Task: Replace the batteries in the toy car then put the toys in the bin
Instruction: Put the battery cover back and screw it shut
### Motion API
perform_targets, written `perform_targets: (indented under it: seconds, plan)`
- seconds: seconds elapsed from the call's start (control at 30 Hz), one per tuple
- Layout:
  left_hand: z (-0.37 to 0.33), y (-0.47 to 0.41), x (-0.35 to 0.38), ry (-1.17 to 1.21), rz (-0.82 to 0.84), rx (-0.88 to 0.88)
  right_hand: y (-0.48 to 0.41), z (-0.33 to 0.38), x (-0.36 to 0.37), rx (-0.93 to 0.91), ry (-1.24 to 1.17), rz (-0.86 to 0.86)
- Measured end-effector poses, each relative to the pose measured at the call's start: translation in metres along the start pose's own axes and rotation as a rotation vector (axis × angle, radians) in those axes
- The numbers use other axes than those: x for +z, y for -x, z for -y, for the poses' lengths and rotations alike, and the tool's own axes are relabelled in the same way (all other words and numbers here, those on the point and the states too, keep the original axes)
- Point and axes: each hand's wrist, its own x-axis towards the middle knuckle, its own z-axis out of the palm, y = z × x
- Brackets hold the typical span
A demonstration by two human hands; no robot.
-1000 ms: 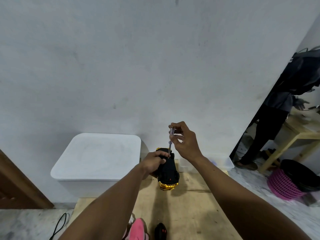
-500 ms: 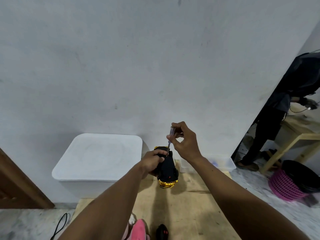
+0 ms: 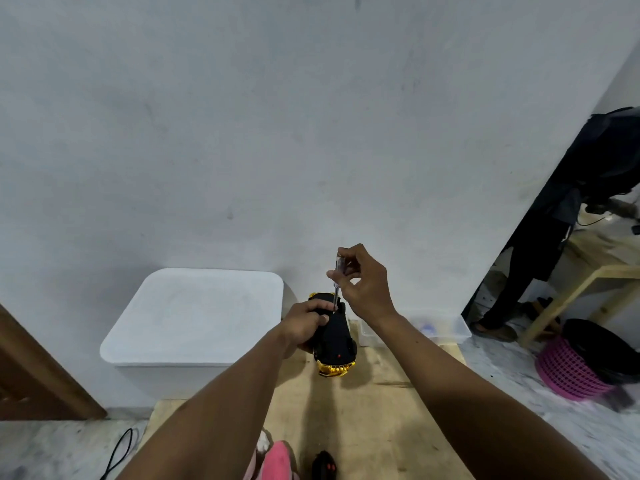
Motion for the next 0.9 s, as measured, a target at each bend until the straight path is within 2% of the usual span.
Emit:
perform_targets:
  seconds: [0.3,0.47,0.6,0.77,0.9]
  plan:
    - [0.0021,-0.0035,-0.0059,0.028,-0.033,-0.006,0.0033,-0.0054,-0.0024,0.038,-0.007,-0.074]
    - [0.0052,-0.0048,-0.0073,0.048,-0.048,-0.013,0.0028,-0.0048,-0.0018,0.046,-0.017,0.015]
    - [0.0050,-0.0031,-0.0073,0.031,-0.032,-0.011,0.0017,-0.0061,0.0006,-0.010,0.022,0.013]
    - [0.0065,-0.0024,-0.0072,0.023,-0.038,-0.016,0.0026,-0.0041,0.0018,0.038,-0.012,0.023]
    - [0.0065,-0.0014,-0.0054,0.000,-0.019,-0.009,0.0047,-0.0043,0.0022,0.006,-0.020,-0.008]
